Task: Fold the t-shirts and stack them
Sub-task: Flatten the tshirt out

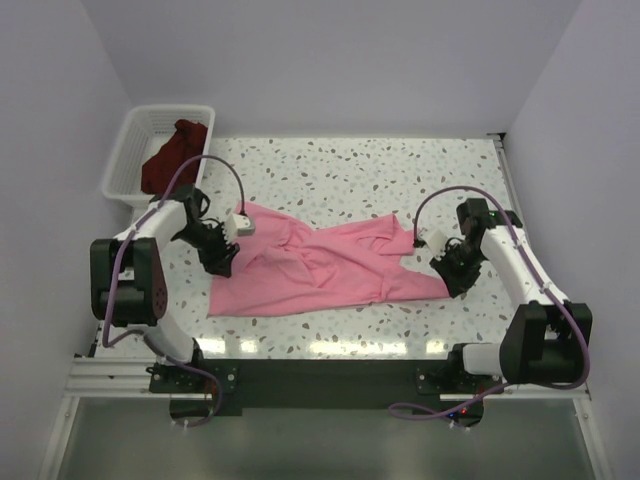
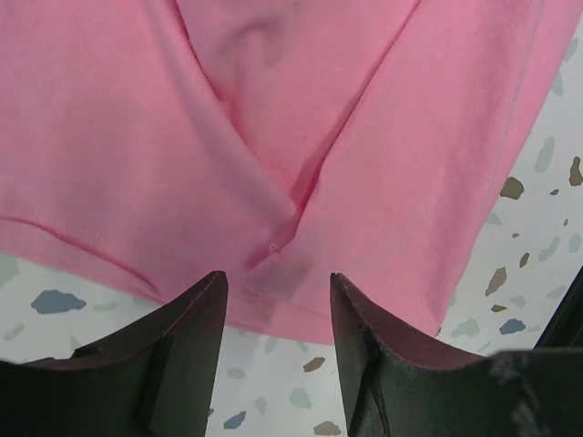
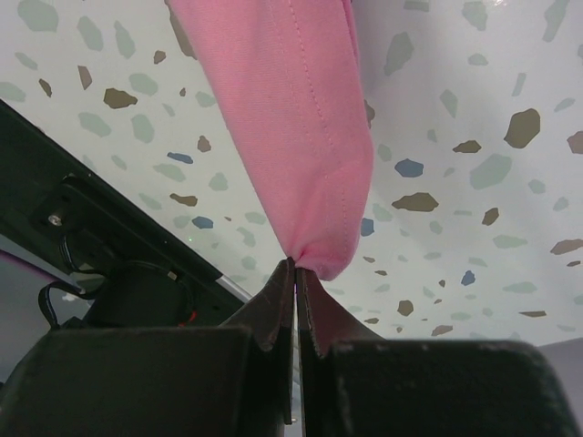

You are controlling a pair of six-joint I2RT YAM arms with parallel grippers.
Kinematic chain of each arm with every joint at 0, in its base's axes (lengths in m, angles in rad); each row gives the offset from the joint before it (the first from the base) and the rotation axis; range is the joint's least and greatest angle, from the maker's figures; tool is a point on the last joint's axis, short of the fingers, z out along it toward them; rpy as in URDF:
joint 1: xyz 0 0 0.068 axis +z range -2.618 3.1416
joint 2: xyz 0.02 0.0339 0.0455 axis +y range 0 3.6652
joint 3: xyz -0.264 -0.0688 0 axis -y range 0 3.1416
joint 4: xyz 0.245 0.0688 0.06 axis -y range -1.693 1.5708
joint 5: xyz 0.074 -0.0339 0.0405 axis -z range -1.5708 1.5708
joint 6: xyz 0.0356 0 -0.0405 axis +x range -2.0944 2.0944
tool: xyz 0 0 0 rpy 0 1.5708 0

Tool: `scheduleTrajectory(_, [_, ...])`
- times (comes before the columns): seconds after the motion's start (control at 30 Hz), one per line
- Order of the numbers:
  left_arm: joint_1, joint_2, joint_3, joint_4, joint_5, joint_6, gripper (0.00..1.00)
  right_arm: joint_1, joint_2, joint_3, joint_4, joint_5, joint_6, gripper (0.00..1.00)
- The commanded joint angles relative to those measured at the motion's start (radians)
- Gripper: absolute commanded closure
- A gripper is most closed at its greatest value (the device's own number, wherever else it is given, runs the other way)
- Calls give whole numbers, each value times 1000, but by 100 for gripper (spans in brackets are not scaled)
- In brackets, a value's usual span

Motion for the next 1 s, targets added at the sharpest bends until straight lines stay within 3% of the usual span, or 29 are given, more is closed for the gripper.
scheduleTrajectory(0.0, [-14, 30, 42, 34, 11, 33, 46, -2, 7, 45, -9, -24, 8, 100])
scheduleTrajectory(0.33, [-28, 90, 58, -5, 10, 68, 49, -2, 24, 57, -4, -25, 15, 100])
scheduleTrajectory(0.43, [-29, 104, 55, -13, 13, 67, 59, -2, 25, 63, -4, -25, 17, 100])
scheduleTrajectory(0.47, [-29, 103, 58, -16, 17, 65, 71, -2, 25, 65, -4, -25, 15, 100])
scheduleTrajectory(0.53, [-29, 86, 61, -18, 17, 58, 85, -2, 27, 68, -6, -25, 17, 100])
scheduleTrajectory(0.67, [-29, 18, 62, -21, 20, 44, 97, -2, 25, 69, -4, -27, 17, 100])
scheduleTrajectory(0.97, [36, -95, 188, -38, 66, -68, 100, -2, 8, 152, 46, -45, 86, 100])
